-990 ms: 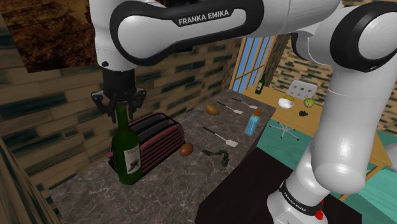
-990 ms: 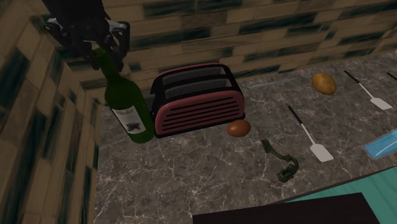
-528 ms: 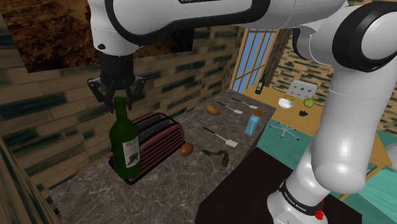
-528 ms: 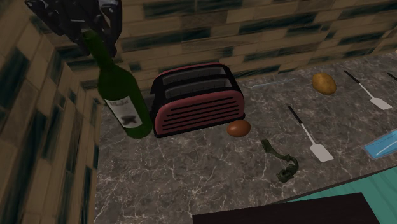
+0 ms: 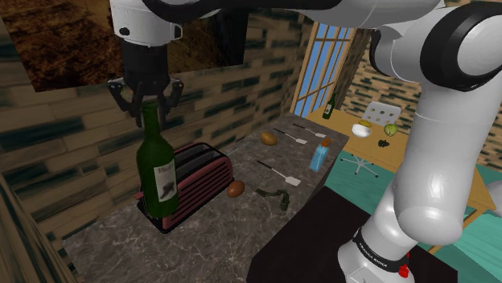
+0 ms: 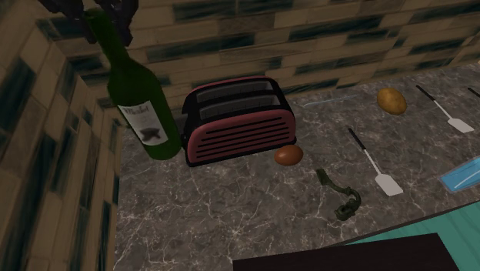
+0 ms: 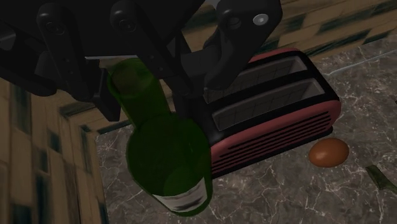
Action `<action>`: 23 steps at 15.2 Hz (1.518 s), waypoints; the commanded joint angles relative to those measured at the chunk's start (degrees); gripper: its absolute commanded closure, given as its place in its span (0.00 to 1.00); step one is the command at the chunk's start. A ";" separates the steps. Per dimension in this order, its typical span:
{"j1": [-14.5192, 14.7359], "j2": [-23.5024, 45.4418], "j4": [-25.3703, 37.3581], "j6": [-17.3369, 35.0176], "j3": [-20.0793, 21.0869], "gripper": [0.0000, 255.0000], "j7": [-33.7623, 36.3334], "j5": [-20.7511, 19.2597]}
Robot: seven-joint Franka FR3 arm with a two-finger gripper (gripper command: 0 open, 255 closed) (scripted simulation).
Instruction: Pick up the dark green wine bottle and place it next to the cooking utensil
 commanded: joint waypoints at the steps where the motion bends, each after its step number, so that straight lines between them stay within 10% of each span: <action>1: 0.38 0.39 2.32 -1.97 0.08 1.00 0.12 -0.20; 23: 8.87 11.21 36.08 -25.55 -0.23 1.00 0.56 -6.41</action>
